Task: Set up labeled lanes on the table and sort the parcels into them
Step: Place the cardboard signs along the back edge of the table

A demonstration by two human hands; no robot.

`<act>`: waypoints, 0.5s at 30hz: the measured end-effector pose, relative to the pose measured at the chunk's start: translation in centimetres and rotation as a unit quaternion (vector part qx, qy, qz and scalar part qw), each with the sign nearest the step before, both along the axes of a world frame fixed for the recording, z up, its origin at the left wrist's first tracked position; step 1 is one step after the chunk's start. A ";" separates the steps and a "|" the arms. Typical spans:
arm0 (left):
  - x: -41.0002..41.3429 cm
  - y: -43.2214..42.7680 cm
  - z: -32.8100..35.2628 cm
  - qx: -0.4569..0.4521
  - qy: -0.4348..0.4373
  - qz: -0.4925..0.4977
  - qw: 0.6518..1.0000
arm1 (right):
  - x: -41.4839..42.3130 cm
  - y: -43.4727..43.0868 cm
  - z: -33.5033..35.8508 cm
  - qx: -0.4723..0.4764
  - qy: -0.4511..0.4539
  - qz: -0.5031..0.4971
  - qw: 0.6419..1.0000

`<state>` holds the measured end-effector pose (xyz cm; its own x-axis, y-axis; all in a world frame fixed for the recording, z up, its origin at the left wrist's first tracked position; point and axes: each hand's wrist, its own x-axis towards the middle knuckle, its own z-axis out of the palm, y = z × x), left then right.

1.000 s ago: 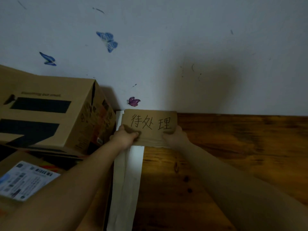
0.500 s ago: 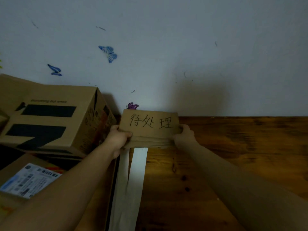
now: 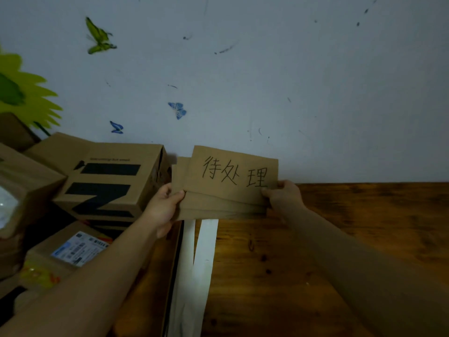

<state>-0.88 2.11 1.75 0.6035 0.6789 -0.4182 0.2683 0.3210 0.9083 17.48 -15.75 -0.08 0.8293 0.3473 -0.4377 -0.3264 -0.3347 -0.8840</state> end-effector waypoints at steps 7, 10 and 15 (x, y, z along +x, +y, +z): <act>-0.3 -0.2 1.3 0.062 -0.005 0.041 0.997 | 3.0 -2.7 0.5 0.006 -0.050 -0.094 0.994; 0.1 0.4 1.3 0.091 0.013 0.082 0.992 | 4.9 -5.4 -0.5 -0.042 -0.093 -0.174 0.979; 2.0 0.2 1.1 0.113 0.010 0.115 0.987 | 6.1 -6.6 -4.1 -0.142 -0.108 -0.137 0.974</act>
<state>1.12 2.27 2.83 0.4154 0.8746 -0.2502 0.2299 0.1652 0.9591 23.54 -22.36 -4.18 0.9575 -0.0092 -0.2882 -0.2536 -0.5026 -0.8265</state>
